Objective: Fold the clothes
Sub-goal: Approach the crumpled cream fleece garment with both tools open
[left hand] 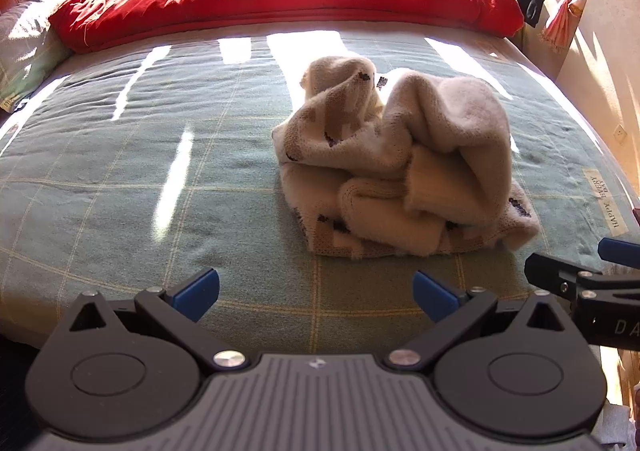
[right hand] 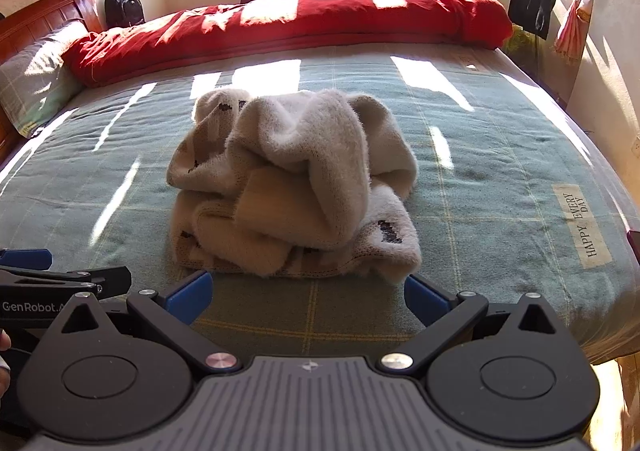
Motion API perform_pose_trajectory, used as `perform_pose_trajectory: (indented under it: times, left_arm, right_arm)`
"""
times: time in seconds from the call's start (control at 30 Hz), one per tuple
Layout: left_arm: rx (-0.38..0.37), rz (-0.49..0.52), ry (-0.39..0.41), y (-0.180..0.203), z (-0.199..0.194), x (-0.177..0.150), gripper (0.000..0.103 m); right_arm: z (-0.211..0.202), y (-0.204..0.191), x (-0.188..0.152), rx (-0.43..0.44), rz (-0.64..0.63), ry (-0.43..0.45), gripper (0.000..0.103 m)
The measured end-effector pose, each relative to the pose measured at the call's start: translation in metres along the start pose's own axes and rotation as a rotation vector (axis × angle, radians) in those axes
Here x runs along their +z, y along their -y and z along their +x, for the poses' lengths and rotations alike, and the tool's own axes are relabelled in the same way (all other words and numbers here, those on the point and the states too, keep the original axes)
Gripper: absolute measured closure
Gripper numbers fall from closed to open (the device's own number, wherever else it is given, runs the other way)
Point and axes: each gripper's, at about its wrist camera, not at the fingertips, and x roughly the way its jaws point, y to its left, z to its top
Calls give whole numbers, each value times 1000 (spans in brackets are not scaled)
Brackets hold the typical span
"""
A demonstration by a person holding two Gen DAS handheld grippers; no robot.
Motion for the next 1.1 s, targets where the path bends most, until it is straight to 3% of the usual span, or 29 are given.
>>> perform_pose_trajectory:
  times: [0.9,1.1]
  left_arm:
    - [50,27,69,1,-27,-17,1]
    - [-5,15,132,-5,-27,-21,1]
  right_arm:
    - [-23,-16,-9,-15,-47,51,0]
    - [-23,-12,-11,0,-49,66,0]
